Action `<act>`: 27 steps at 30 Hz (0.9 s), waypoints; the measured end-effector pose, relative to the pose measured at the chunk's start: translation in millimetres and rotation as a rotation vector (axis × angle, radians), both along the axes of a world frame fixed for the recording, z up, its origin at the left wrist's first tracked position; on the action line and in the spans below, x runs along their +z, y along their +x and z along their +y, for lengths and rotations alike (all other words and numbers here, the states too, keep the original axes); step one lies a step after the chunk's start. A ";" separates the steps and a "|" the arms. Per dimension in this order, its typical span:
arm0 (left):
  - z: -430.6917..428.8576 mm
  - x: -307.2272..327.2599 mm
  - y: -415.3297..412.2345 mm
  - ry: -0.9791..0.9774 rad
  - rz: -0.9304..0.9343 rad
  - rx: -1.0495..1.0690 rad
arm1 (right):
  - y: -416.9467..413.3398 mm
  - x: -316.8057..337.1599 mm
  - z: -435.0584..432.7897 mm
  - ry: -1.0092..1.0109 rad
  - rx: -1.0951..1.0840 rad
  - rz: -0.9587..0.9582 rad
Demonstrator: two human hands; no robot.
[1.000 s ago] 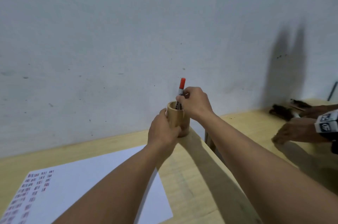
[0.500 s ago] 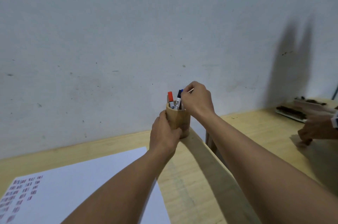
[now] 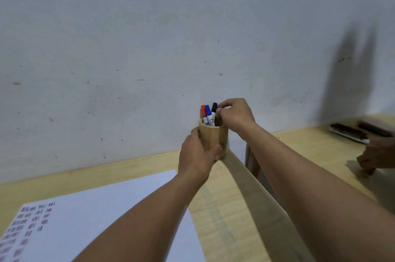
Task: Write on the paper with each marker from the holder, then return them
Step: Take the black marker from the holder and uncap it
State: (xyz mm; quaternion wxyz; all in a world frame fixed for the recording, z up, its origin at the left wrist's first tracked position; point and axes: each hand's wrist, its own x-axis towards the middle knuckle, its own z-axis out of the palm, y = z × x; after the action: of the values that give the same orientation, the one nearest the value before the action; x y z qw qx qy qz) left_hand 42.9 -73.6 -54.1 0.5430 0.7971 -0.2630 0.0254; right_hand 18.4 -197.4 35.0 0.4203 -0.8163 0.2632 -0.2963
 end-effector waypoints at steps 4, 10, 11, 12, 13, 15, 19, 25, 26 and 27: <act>0.2 -0.1 0.2 0.008 0.004 0.004 | 4.4 3.1 2.3 -0.007 0.026 0.072; 1.2 2.9 -2.9 0.017 0.020 0.007 | 1.1 9.3 7.4 -0.015 0.012 0.024; 1.7 3.8 -4.4 0.020 0.021 0.009 | -1.4 12.5 8.1 -0.021 0.011 -0.008; 1.8 4.7 -6.1 0.020 0.021 0.014 | -4.0 16.4 8.9 -0.035 0.009 -0.040; 2.1 5.7 -7.5 0.019 0.021 0.018 | -7.0 20.8 10.0 -0.055 0.009 -0.066; 2.8 7.0 -11.1 0.015 0.035 0.018 | -13.2 29.6 13.3 -0.091 0.013 -0.108; 8.0 12.7 -20.0 0.029 0.073 0.050 | -27.4 48.3 24.8 -0.127 0.033 -0.197; 47.2 42.7 -21.9 0.107 0.078 0.115 | -52.9 72.7 54.9 -0.130 0.154 -0.282; 56.6 50.0 -22.9 0.096 0.074 0.129 | -57.2 75.5 61.4 -0.136 0.173 -0.280; 66.6 58.3 -25.4 0.072 0.069 0.143 | -61.7 78.2 68.6 -0.144 0.191 -0.276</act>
State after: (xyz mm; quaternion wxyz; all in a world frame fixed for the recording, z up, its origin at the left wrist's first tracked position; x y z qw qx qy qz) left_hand 17.5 -7.0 4.2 0.5195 0.8333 -0.1874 0.0270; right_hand -43.3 -128.8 113.2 0.4192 -0.8171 0.1022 -0.3824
